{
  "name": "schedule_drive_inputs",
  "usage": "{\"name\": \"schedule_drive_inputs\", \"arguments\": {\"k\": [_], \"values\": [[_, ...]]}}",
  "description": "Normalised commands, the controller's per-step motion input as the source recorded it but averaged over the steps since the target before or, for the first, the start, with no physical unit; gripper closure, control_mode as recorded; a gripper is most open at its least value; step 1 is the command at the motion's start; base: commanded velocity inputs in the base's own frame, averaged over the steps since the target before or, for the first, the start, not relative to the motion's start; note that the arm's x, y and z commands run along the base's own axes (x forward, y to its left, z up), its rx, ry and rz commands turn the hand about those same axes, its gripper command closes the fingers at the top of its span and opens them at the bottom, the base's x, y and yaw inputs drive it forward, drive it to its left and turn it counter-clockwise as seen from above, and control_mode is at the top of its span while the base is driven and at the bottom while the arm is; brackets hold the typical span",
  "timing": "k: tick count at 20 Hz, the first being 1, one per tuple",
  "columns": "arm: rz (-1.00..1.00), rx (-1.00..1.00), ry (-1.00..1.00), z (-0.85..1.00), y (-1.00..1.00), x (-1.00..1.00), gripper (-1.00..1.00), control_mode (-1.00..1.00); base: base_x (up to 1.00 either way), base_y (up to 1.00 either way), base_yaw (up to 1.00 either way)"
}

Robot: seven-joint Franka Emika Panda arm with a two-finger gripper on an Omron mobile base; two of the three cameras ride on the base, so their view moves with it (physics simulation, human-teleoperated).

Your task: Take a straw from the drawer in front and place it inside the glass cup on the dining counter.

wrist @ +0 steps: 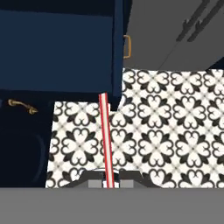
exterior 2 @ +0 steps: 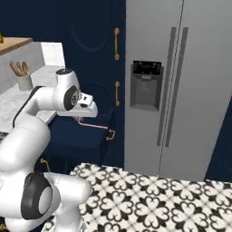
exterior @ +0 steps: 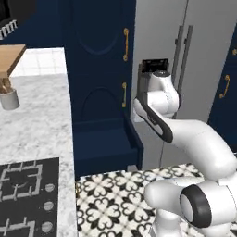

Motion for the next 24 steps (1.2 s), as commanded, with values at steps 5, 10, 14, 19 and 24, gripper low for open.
{"name": "schedule_drive_inputs", "arguments": {"k": [5,10,14,19,24], "values": [[0.0,0.0,0.0,0.0,0.0,0.0,1.0,1.0,0.0,-0.64,-0.78],[0.0,0.0,0.0,0.0,0.0,0.0,1.0,1.0,0.04,-0.72,-0.73],[0.0,0.0,0.0,0.0,0.0,0.0,1.0,1.0,0.31,-0.9,-0.59],[0.0,0.0,0.0,0.0,0.0,0.0,1.0,1.0,0.66,-0.92,-0.46],[0.0,0.0,0.0,0.0,0.0,0.0,1.0,1.0,0.92,-0.89,-0.39]]}}
